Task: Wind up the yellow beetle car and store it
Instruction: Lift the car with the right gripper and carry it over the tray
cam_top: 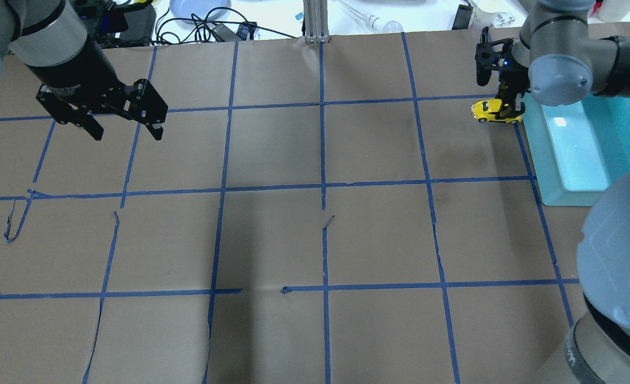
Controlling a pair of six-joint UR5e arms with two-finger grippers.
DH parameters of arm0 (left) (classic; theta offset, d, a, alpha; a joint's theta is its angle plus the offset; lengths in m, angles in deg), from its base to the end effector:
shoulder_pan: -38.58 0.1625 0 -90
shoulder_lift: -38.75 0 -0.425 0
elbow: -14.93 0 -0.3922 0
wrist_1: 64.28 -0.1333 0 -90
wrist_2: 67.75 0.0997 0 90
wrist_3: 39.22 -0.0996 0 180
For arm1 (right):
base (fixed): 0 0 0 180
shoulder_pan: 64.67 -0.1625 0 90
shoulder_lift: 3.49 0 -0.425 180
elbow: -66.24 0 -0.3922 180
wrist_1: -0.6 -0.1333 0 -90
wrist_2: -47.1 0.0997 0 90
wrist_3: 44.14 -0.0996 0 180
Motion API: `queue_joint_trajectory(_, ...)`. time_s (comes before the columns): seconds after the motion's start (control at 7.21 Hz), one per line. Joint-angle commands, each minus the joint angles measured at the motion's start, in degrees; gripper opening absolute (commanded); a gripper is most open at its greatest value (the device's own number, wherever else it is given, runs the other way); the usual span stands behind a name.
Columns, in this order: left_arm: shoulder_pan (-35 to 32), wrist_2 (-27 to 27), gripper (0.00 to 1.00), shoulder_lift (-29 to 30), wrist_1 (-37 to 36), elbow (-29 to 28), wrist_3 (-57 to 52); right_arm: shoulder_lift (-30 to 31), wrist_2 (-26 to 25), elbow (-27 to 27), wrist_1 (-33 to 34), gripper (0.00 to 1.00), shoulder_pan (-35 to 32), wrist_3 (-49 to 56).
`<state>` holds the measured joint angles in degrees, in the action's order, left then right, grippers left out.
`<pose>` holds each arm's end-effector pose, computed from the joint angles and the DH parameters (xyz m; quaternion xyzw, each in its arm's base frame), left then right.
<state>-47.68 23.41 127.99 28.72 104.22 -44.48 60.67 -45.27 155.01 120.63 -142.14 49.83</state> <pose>-0.0995 -0.4910 0.4953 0.0134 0.9998 0.0141 0.0090 -0.0150 -0.6630 0.2920 0.6508 -0.7575 0.0117 0.0502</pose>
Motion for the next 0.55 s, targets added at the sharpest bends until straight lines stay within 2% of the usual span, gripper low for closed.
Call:
queue_joint_trajectory(0.0,0.0,-0.1,1.0,-0.1,-0.2,0.0,0.2,5.3,0.1,-2.5,-6.8,0.0,2.6,0.7)
queue_joint_trajectory(0.14,0.0,-0.1,1.0,-0.1,-0.9,0.2,-0.1,4.8,0.0,-3.3,-9.0,0.0,6.6,2.9)
queue_joint_trajectory(0.28,0.0,-0.1,1.0,-0.1,-1.5,0.2,-0.1,4.2,0.0,-3.3,-8.7,0.0,11.2,11.2)
queue_joint_trajectory(0.42,0.0,-0.1,1.0,-0.1,-1.5,0.3,0.0,2.5,0.0,-3.3,-7.7,0.0,16.2,13.3)
